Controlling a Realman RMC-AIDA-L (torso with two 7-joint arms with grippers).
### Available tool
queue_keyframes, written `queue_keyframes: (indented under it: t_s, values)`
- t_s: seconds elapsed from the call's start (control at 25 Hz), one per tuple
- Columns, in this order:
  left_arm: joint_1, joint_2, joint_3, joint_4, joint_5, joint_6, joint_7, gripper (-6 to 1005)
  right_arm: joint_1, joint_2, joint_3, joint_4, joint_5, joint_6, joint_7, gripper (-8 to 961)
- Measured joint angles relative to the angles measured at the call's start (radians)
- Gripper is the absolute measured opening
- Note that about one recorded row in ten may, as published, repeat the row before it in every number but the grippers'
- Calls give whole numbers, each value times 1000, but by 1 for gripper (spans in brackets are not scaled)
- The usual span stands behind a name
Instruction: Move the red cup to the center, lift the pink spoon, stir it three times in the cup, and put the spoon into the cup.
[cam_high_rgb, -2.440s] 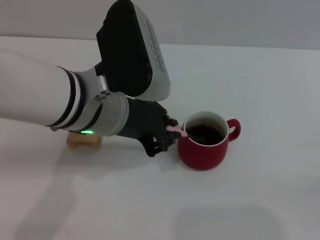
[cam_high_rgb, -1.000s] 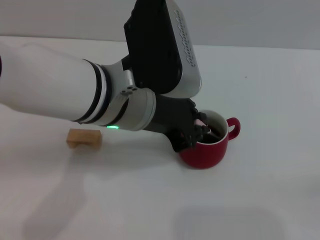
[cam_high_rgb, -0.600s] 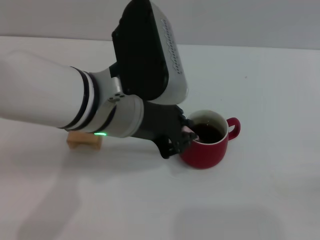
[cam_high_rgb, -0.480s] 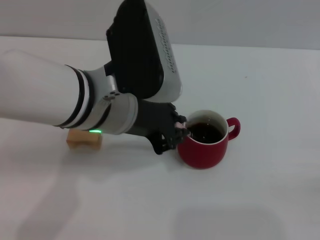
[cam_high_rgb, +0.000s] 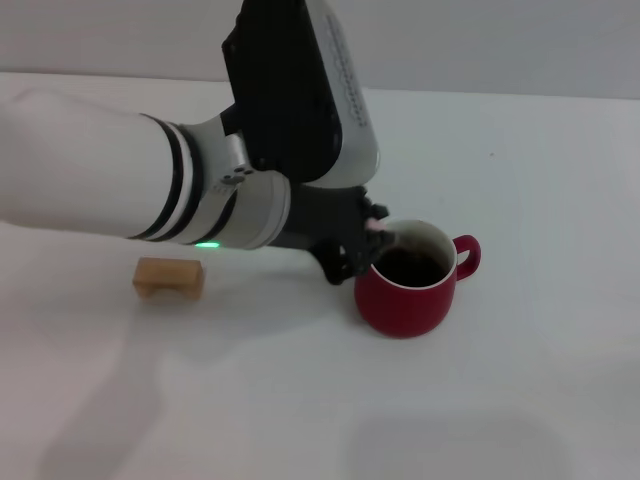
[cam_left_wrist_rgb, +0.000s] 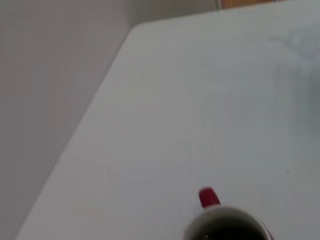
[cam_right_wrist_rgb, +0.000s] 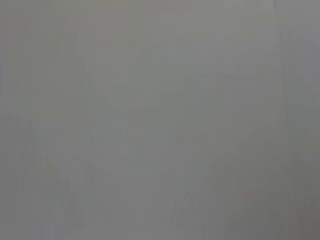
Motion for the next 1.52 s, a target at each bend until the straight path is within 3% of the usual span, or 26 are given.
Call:
queue_keyframes:
  t_s: [0.8, 0.92, 1.0, 1.16, 1.36, 1.52]
  values:
    - [22, -2, 82, -4, -3, 119, -32, 189, -9, -3, -12, -6, 3, -33, 1, -1]
    - [27, -2, 87, 7, -5, 138, -35, 410, -8, -3, -12, -6, 3, -33, 1, -1]
    - [38, -2, 88, 20, -17, 185, -39, 492, -8, -3, -12, -6, 3, -33, 1, -1]
    - [84, 2, 94, 40, -106, 410, -20, 629, -6, -3, -12, -7, 4, -32, 2, -1]
    - [173, 5, 199, 12, -299, 1002, 25, 706, -3, -3, -12, -7, 2, -29, 2, -1]
    - [181, 7, 359, -56, -321, 1510, -61, 768, -1, -3, -12, -4, 2, -31, 2, 0]
